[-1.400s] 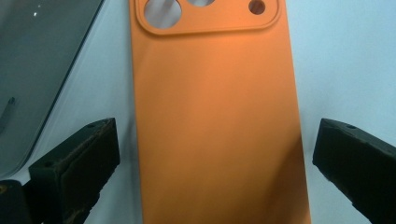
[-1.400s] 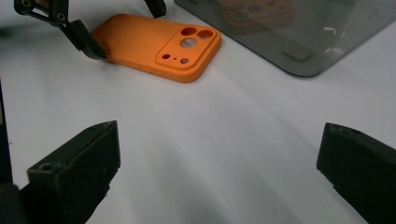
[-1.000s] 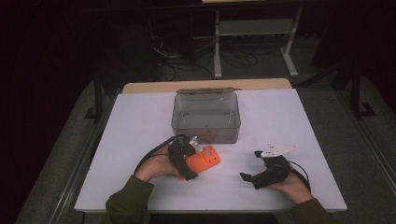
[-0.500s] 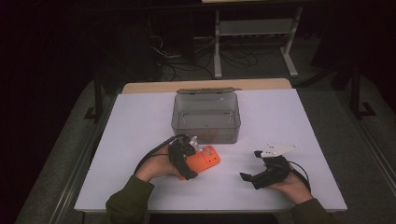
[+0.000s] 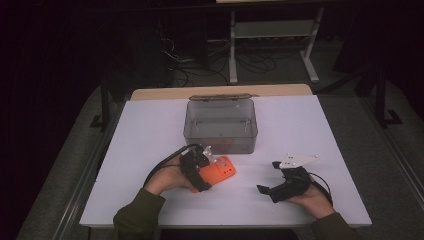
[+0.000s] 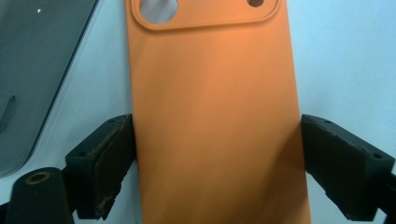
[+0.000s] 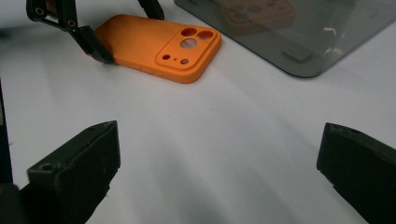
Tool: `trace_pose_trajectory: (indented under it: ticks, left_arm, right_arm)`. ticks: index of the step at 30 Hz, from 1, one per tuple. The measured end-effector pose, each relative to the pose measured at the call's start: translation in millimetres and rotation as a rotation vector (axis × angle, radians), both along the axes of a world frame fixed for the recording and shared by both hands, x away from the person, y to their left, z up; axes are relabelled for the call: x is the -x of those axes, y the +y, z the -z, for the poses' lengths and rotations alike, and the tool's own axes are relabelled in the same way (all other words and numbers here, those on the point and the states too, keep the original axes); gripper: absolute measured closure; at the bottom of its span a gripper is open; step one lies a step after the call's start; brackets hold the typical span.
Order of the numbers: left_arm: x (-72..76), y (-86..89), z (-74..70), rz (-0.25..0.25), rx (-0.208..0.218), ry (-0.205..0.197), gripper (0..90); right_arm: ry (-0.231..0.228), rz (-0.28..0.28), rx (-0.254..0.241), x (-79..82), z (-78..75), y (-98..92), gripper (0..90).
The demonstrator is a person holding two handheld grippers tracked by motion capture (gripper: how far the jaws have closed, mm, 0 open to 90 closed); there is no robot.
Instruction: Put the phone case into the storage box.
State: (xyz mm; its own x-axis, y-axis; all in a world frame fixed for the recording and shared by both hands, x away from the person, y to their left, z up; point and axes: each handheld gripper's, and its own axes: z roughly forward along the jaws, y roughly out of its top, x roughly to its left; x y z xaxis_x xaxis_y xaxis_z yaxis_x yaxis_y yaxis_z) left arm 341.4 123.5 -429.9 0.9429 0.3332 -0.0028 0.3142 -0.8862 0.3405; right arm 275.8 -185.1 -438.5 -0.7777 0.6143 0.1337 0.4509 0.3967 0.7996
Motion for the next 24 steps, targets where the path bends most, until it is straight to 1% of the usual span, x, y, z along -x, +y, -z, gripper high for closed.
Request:
trace_pose_trajectory:
  ticks: [14,17,19,22,24]
  left_arm:
    - [-0.4,-0.4,-1.1,-0.013,-0.006,0.004,14.6]
    - [-0.7,0.1,-1.3,-0.013,-0.001,0.007,14.7]
    - [-0.9,0.5,-1.9,-0.015,0.01,0.012,14.7]
    - [-0.1,1.2,-5.7,-0.014,0.03,0.013,14.8]
    - [0.4,1.8,-10.0,-0.009,0.031,0.004,14.9]
  right_arm:
    - [0.0,0.0,0.0,0.0,-0.1,0.0,0.0]
    - [0.0,0.0,0.0,0.0,-0.1,-0.2,0.0]
    - [0.0,0.0,0.0,-0.1,-0.1,-0.3,0.0]
    - [-0.001,0.0,0.001,-0.1,0.0,-0.3,0.0]
    - [-0.001,0.0,0.0,-0.1,-0.1,-0.4,0.0]
